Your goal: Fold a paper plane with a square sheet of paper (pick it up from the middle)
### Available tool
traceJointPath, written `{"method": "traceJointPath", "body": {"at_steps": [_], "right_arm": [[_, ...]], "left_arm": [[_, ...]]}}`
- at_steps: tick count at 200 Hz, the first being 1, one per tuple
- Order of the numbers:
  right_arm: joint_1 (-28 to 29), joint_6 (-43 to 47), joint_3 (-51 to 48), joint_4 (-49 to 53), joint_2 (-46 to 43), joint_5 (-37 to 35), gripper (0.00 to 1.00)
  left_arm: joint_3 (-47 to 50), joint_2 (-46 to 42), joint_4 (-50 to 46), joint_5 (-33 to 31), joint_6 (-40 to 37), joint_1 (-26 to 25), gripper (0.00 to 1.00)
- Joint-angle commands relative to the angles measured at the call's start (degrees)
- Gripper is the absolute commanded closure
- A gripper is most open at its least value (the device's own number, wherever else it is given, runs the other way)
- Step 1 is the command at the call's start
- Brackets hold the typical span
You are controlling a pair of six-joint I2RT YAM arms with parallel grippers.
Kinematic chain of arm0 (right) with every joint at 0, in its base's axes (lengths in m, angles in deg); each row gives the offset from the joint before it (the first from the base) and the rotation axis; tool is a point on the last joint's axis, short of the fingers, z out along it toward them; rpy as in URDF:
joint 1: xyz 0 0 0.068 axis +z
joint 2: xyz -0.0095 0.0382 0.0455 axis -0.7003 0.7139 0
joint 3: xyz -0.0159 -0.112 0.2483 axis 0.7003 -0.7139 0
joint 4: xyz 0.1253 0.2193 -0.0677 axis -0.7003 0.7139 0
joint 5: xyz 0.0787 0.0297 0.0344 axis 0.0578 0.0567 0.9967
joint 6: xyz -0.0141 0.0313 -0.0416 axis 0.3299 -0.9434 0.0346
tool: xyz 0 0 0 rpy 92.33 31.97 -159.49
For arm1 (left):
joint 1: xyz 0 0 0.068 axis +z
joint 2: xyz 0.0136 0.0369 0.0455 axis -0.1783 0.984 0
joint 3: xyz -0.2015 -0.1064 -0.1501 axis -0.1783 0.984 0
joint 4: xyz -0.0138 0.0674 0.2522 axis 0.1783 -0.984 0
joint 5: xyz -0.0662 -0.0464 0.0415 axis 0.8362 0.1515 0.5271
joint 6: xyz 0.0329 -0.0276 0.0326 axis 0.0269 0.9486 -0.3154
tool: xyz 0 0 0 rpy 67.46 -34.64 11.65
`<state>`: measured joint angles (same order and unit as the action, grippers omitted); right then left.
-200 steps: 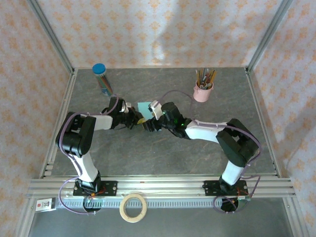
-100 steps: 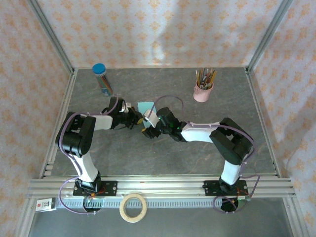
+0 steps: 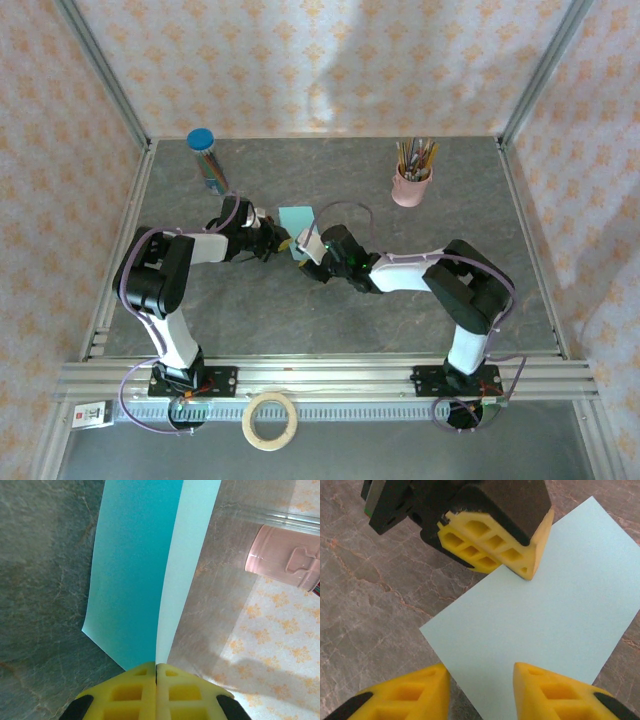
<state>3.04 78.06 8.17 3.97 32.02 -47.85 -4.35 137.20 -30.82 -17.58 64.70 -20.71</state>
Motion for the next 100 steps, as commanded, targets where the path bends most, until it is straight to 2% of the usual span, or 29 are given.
{"method": "traceJointPath", "body": {"at_steps": [1,81,100], "right_arm": [[0.1,-0.5,0.1,-3.0,-2.0,-0.5,0.65],[0.1,-2.5,0.6,-5.8,-0.7,0.5,0.67],[0.2,-2.5,0.8,-5.6,-0.3,1.3,0.75]], "left_arm": [[0.3,0.5,-0.3,1.0,-0.4,0.3,0.98],[0.9,0.4,-0.4,1.3,-0.5,0.3,0.97],[1.0,0.0,-0.6,1.1,-0.5,0.2,0.95]]}}
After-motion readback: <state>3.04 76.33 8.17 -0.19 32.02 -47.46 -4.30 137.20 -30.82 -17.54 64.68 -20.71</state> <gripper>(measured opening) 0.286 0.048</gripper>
